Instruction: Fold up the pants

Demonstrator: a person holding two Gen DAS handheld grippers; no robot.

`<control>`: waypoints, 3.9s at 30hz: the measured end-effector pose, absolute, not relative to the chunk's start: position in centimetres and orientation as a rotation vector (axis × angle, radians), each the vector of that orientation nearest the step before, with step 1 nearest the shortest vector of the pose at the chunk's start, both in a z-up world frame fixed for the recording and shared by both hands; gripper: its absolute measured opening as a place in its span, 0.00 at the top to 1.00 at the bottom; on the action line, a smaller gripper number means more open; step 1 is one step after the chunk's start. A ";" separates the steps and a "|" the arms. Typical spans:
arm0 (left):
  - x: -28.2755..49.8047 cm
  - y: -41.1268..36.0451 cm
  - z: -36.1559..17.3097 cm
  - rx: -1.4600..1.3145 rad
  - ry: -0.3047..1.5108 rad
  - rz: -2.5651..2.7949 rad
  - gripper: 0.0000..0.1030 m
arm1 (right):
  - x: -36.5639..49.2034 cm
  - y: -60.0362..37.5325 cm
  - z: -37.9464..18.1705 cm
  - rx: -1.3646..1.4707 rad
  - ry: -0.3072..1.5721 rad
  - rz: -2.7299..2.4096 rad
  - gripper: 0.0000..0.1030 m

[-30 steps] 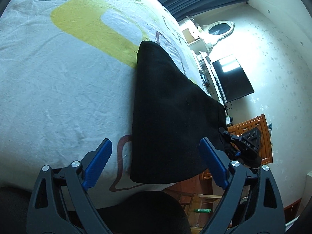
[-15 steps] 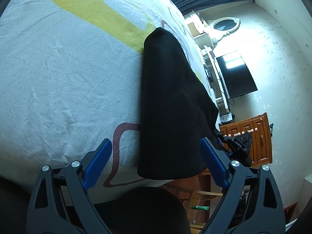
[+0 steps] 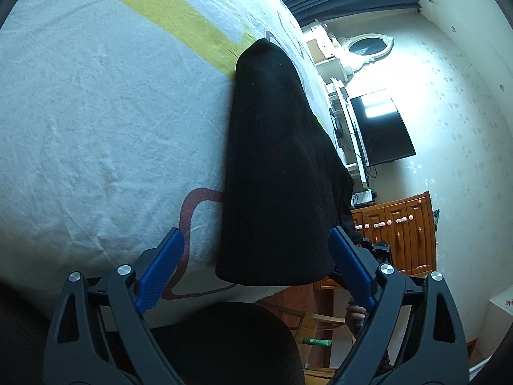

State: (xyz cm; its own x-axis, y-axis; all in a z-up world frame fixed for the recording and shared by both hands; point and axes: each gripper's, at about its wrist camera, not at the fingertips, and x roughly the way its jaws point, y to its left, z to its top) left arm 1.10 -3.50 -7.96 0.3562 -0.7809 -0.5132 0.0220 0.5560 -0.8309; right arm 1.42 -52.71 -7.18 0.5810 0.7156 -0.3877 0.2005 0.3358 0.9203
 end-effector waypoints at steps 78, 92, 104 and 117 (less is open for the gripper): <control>15.2 -8.1 -7.8 -0.629 1.099 -0.682 0.16 | 14.3 -52.1 -4.9 0.993 0.908 0.464 0.20; 14.5 -9.9 -6.4 -0.386 1.074 -0.546 0.66 | 13.7 -51.4 -5.6 0.996 0.897 0.397 0.57; 14.4 -8.3 -5.7 -0.404 1.072 -0.504 0.72 | 14.3 -49.5 -4.2 1.000 0.890 0.376 0.58; 15.0 -1.4 -5.6 -0.457 1.066 -0.436 0.72 | 17.2 -43.2 -4.2 0.971 0.947 0.432 0.58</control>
State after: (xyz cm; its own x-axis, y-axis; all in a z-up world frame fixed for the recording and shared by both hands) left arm 15.05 -1.38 -5.60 0.4176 -0.5464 -0.7260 0.1188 0.8249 -0.5526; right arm 17.15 -43.20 -4.21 0.5436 0.6875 -0.4815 0.0869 0.5244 0.8470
